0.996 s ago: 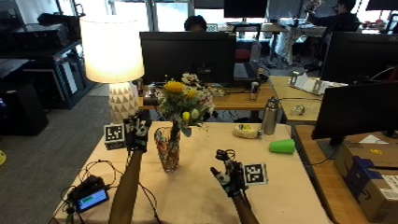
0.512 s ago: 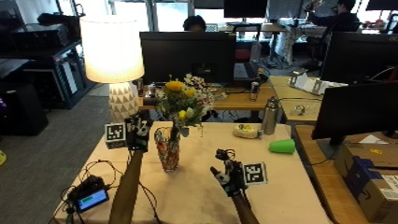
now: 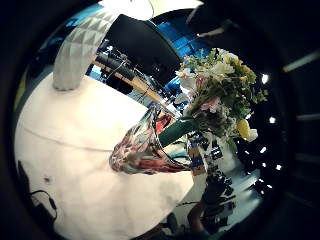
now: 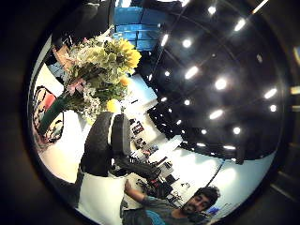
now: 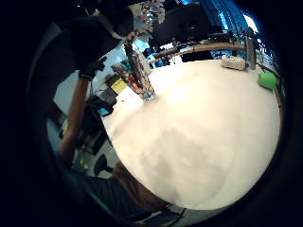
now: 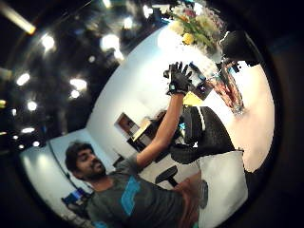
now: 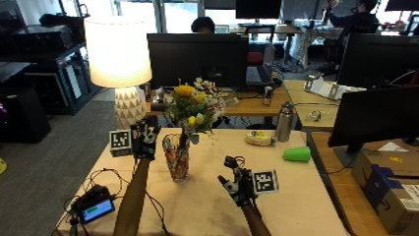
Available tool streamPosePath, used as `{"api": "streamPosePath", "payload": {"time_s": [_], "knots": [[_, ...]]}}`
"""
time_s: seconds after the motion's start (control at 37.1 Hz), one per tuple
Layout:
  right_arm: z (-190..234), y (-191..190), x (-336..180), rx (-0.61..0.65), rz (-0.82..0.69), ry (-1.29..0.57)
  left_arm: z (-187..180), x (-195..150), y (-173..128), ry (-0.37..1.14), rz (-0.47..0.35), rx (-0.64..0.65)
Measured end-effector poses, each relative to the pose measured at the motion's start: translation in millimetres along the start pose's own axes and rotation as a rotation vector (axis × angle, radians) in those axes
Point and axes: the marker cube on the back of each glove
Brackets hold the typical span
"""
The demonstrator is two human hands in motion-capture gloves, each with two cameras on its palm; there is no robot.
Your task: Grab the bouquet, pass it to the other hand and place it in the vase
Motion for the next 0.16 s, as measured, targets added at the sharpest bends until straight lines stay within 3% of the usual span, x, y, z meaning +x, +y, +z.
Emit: {"api": "streamPosePath", "payload": {"time_s": [0.05,0.16], "knots": [[-4.3,-2.0,12.6,0.000,-0.027,0.128,1.7,4.2,6.1,0.032,-0.130,0.002],[-9.9,-3.9,28.0,0.003,-0.040,0.294,1.6,2.3,5.7,0.043,-0.140,0.004]]}}
